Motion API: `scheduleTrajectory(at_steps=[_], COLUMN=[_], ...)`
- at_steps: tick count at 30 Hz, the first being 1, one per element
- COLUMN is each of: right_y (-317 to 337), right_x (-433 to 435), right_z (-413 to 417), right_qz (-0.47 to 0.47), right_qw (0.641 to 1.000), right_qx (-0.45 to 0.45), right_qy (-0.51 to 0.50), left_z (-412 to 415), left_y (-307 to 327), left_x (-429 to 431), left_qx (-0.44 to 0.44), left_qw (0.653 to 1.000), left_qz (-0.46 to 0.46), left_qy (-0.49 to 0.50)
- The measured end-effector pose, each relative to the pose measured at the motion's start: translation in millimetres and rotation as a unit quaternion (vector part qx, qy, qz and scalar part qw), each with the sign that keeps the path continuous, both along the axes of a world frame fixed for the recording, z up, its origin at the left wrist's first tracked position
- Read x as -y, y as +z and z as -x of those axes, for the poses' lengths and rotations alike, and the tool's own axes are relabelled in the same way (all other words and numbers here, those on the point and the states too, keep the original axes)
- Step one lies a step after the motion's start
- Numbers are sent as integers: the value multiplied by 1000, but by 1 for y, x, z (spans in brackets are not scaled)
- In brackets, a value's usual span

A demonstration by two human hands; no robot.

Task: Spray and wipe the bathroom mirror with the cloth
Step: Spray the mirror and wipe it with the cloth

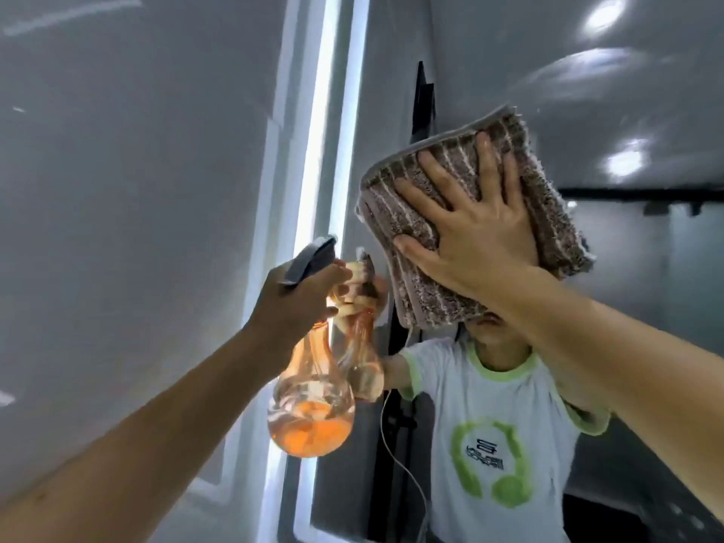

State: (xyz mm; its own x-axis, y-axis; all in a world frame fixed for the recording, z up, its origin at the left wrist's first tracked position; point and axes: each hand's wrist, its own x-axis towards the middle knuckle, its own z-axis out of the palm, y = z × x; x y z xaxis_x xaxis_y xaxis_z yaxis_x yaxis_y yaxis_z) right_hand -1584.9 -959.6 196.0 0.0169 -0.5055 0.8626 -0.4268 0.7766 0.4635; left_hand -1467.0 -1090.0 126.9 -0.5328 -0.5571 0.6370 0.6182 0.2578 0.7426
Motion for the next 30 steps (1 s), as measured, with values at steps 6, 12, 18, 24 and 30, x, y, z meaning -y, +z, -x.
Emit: scheduleTrajectory(at_steps=[6,12,18,24,30], right_y=[-33,-109,-122,-126,-130], right_x=[17,43,29,-5,-77], right_z=[-7,-7,-5,5,19], right_qz=[-35,-109,-139,-132,-100], right_qw=[999,991,988,990,995], right_qx=[7,-2,-15,-32,5], right_qy=[17,78,62,32,3], left_z=[1,-7,-15,-19,-5], left_y=[-33,-83,-115,-126,-135], left_x=[0,-12,-19,-43,-81], left_qx=[40,57,79,105,106], left_qw=[999,995,994,994,994], left_qz=[-3,-73,-19,17,7], left_qy=[32,38,66,25,-11])
